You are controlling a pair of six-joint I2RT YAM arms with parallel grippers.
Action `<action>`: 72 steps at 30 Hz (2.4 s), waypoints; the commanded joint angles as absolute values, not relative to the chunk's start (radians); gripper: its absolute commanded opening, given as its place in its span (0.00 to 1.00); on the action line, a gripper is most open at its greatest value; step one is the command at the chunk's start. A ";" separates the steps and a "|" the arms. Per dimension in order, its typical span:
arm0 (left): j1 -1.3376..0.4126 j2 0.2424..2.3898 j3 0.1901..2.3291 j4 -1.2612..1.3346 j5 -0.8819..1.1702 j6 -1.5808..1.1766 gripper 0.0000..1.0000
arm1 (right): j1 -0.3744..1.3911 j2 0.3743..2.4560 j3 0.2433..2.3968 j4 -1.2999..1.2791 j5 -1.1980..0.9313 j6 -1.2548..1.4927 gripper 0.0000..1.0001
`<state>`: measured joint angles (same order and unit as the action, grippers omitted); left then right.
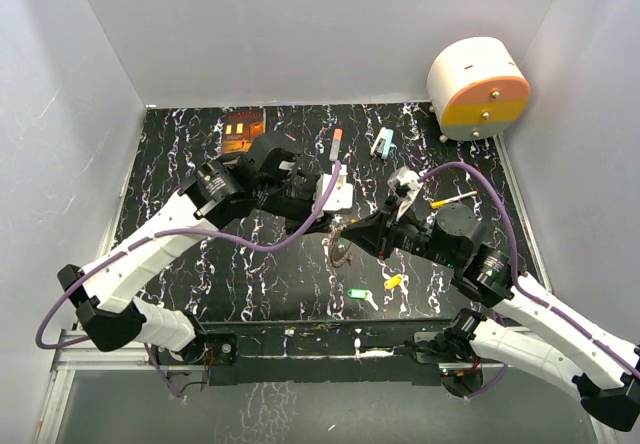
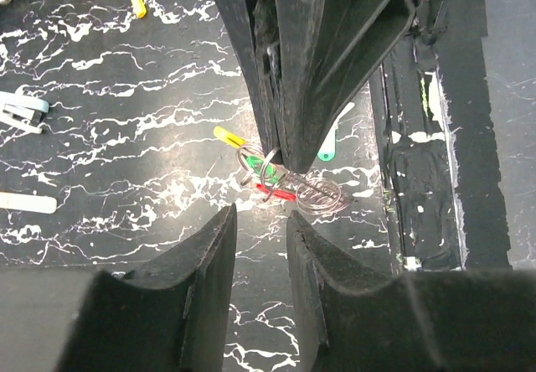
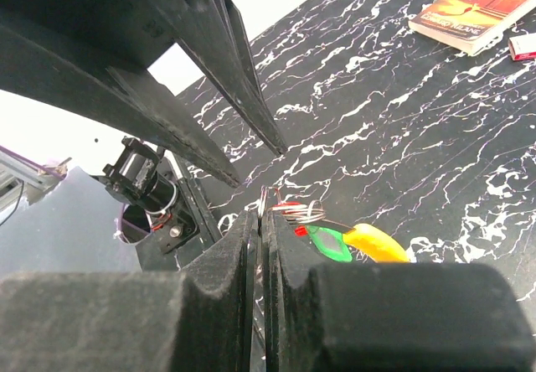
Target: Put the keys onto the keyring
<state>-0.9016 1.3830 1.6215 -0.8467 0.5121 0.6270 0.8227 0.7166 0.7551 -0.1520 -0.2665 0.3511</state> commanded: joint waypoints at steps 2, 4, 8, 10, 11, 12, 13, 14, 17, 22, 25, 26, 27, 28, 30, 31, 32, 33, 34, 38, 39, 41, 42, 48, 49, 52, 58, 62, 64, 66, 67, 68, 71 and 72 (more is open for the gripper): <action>-0.906 1.321 1.539 -0.780 0.463 0.651 0.30 | 0.820 0.693 0.770 -0.041 -0.279 0.365 0.08; -0.906 1.311 1.515 -0.745 0.449 0.652 0.29 | 0.821 0.693 0.770 -0.040 -0.286 0.367 0.08; -0.906 1.312 1.497 -0.709 0.460 0.652 0.29 | 0.821 0.693 0.771 -0.037 -0.288 0.371 0.08; -0.908 1.317 1.496 -0.703 0.480 0.649 0.29 | 0.821 0.695 0.772 -0.037 -0.288 0.373 0.08; -0.907 1.320 1.496 -0.701 0.488 0.648 0.29 | 0.821 0.695 0.772 -0.037 -0.288 0.373 0.08; -0.906 1.322 1.496 -0.700 0.498 0.647 0.29 | 0.820 0.695 0.771 -0.037 -0.288 0.374 0.08; -0.906 1.323 1.497 -0.701 0.506 0.647 0.29 | 0.820 0.695 0.770 -0.037 -0.288 0.375 0.08; -0.906 1.323 1.498 -0.700 0.513 0.647 0.29 | 0.821 0.694 0.769 -0.037 -0.286 0.374 0.08; -0.906 1.326 1.508 -0.711 0.538 0.647 0.28 | 0.821 0.693 0.767 -0.035 -0.279 0.374 0.08; -0.906 1.327 1.510 -0.742 0.583 0.659 0.27 | 0.820 0.698 0.765 -0.027 -0.275 0.379 0.08; -0.907 1.328 1.512 -0.751 0.606 0.664 0.25 | 0.821 0.701 0.768 -0.026 -0.272 0.379 0.08; -0.907 1.331 1.512 -0.756 0.614 0.668 0.24 | 0.821 0.701 0.768 -0.028 -0.270 0.379 0.08; -0.907 1.332 1.512 -0.759 0.619 0.671 0.23 | 0.821 0.701 0.770 -0.029 -0.269 0.380 0.08; -0.907 1.333 1.513 -0.761 0.623 0.672 0.21 | 0.820 0.701 0.770 -0.030 -0.267 0.381 0.08; -0.906 1.334 1.514 -0.764 0.627 0.677 0.13 | 0.820 0.698 0.770 -0.029 -0.262 0.382 0.08; -0.907 1.335 1.516 -0.766 0.629 0.680 0.08 | 0.821 0.697 0.770 -0.029 -0.260 0.384 0.08; -0.907 1.335 1.516 -0.769 0.633 0.685 0.02 | 0.821 0.695 0.771 -0.029 -0.258 0.386 0.08; -0.907 1.335 1.515 -0.771 0.633 0.688 0.00 | 0.820 0.695 0.772 -0.029 -0.256 0.387 0.08; -0.907 1.335 1.514 -0.772 0.633 0.691 0.00 | 0.820 0.695 0.772 -0.028 -0.255 0.389 0.08; -0.906 1.332 1.502 -0.778 0.631 0.706 0.00 | 0.821 0.697 0.770 -0.026 -0.249 0.400 0.08; -0.906 1.330 1.500 -0.778 0.631 0.706 0.00 | 0.821 0.697 0.769 -0.025 -0.246 0.404 0.08; -0.906 1.329 1.498 -0.777 0.629 0.706 0.00 | 0.821 0.695 0.764 -0.019 -0.242 0.413 0.08; -0.906 1.329 1.497 -0.776 0.624 0.707 0.00 | 0.821 0.693 0.761 -0.013 -0.238 0.419 0.08; -0.908 1.326 1.484 -0.743 0.566 0.698 0.00 | 0.820 0.683 0.757 -0.011 -0.169 0.484 0.08; -0.907 1.325 1.482 -0.736 0.561 0.695 0.00 | 0.820 0.679 0.754 -0.011 -0.155 0.495 0.08; -0.907 1.328 1.483 -0.727 0.550 0.692 0.00 | 0.821 0.671 0.746 -0.010 -0.124 0.529 0.08; -0.907 1.331 1.489 -0.709 0.520 0.683 0.00 | 0.820 0.668 0.740 -0.003 -0.088 0.593 0.08; -0.907 1.332 1.488 -0.706 0.515 0.677 0.00 | 0.820 0.663 0.730 0.013 -0.054 0.623 0.08; -0.907 1.333 1.486 -0.705 0.516 0.678 0.00 | 0.820 0.668 0.726 0.025 -0.044 0.639 0.08; -0.907 1.334 1.486 -0.704 0.514 0.677 0.00 | 0.820 0.674 0.723 0.031 -0.033 0.657 0.08; -0.907 1.335 1.486 -0.704 0.514 0.676 0.00 | 0.821 0.676 0.722 0.034 -0.027 0.665 0.08; -0.907 1.335 1.487 -0.704 0.514 0.676 0.00 | 0.820 0.675 0.718 0.039 -0.021 0.674 0.08; -0.907 1.337 1.484 -0.708 0.514 0.678 0.00 | 0.820 0.672 0.709 0.060 -0.011 0.695 0.08; -0.907 1.338 1.484 -0.707 0.513 0.678 0.00 | 0.821 0.672 0.709 0.062 -0.009 0.699 0.08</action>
